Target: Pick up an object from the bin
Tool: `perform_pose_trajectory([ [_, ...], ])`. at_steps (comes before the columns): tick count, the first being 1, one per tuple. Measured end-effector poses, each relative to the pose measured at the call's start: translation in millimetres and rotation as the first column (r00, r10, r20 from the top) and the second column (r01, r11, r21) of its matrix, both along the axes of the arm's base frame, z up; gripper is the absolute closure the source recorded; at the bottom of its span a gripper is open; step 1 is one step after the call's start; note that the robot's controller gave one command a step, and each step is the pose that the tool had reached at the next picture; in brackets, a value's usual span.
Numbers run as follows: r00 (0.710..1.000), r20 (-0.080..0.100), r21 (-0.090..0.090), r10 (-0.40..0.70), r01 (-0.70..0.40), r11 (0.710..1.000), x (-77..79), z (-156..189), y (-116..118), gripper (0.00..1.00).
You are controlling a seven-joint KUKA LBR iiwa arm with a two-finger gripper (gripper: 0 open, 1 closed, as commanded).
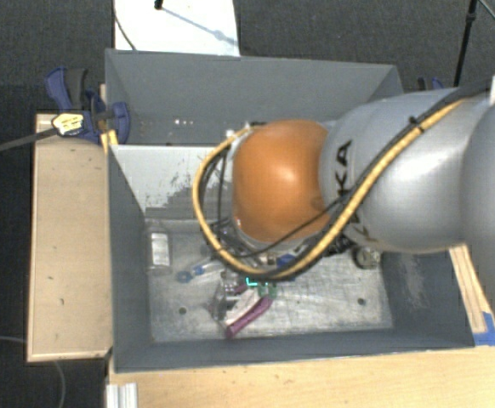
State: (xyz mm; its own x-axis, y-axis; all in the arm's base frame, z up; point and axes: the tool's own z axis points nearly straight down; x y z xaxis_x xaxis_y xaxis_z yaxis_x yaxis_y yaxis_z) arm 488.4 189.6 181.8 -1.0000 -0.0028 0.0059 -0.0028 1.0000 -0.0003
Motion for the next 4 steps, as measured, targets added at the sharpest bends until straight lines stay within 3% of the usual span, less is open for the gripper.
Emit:
perform_pose_trajectory([
  [1, 0.993, 0.006, 0.0, 0.116, -0.116, 0.993, 42.2, -84.0, -57.8, 0.0],
  [2, 0.993, 0.009, 0.004, 0.118, -0.118, 0.993, 41.9, -80.6, -53.5, 1.0],
  [3, 0.937, 0.019, -0.001, 0.35, -0.35, 0.937, 48.8, 135.1, -50.6, 1.0],
  [4, 0.938, 0.01, 0.001, 0.347, -0.347, 0.938, 47.5, 130.5, -50.7, 0.0],
])
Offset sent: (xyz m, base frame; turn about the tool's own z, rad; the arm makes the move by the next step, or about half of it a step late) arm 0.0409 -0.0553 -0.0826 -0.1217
